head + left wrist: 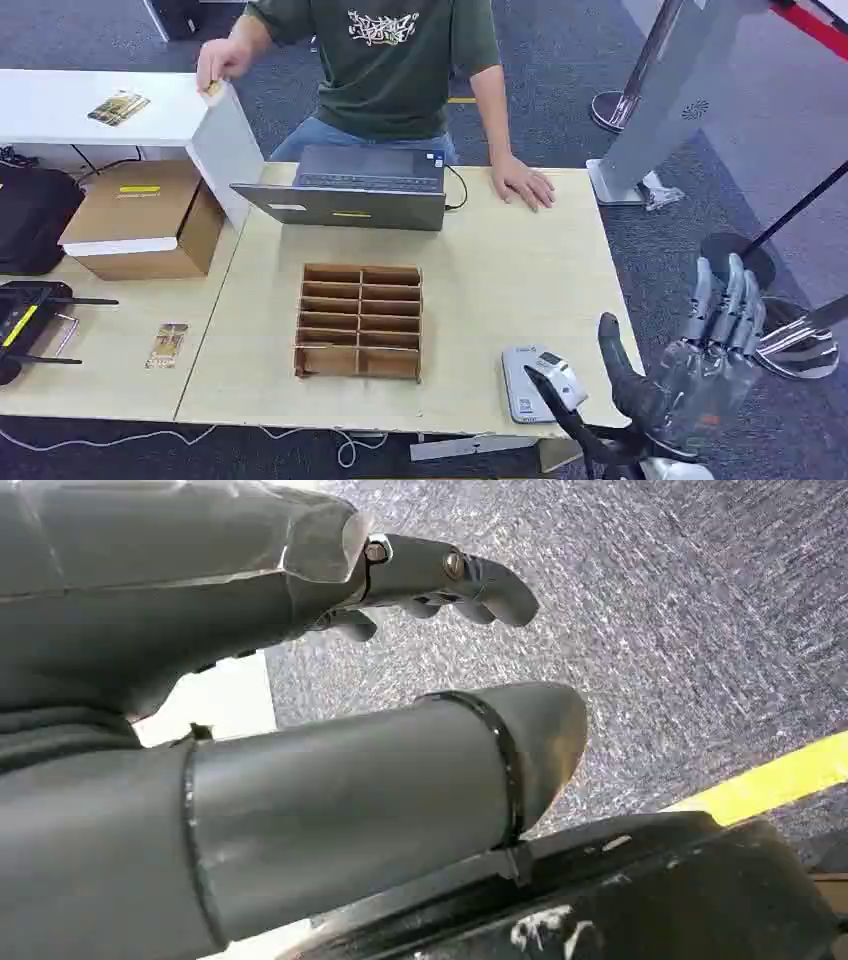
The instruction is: Pass the card to the sensor for recognition and then transmit it.
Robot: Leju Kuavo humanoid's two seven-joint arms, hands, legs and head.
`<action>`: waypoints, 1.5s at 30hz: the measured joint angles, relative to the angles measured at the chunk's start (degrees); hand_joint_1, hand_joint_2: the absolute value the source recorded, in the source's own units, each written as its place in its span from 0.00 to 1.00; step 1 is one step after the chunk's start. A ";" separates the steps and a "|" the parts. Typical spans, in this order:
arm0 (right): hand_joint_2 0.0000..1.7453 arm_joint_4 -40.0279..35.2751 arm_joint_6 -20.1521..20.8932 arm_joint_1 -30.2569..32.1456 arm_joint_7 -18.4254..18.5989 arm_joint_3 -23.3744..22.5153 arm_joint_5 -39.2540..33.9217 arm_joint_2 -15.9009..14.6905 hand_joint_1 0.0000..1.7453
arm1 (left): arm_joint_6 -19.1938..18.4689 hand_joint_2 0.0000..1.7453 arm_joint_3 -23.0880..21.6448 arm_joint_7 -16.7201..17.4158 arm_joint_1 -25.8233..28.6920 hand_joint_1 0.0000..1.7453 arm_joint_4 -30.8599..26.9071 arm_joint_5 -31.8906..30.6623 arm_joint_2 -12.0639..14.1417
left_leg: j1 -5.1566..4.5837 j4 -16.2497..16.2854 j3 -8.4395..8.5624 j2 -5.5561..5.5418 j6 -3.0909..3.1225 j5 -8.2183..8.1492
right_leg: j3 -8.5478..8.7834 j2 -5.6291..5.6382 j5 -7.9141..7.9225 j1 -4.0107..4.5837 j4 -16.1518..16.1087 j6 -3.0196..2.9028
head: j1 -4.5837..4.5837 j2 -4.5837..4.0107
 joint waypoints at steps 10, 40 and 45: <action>1.00 1.59 0.06 0.40 -13.21 -10.82 0.02 5.29 0.00 | 0.13 0.00 -0.31 -1.16 -0.03 0.00 0.04 0.00 0.13 | 0.00 -0.01 -0.03 0.00 0.00 0.00 | 0.02 0.01 0.00 0.00 0.01 0.00 | 0.00 0.00; 1.00 31.82 25.88 -45.43 -1.08 12.69 -14.45 -10.88 0.00 | 0.00 0.00 -14.62 -1.90 -1.88 0.00 4.22 0.00 3.63 | 0.00 0.00 -0.05 0.02 -0.14 0.24 | -0.07 0.09 0.26 0.01 0.07 -0.09 | 0.02 0.00; 1.00 38.58 28.02 -51.39 -1.13 15.24 -15.41 -10.93 0.00 | 0.00 0.00 -15.63 -1.73 -1.93 0.00 4.33 0.00 3.87 | 0.00 0.00 -0.06 0.02 -0.17 0.26 | -0.08 0.10 0.27 0.01 0.10 -0.11 | -0.02 0.00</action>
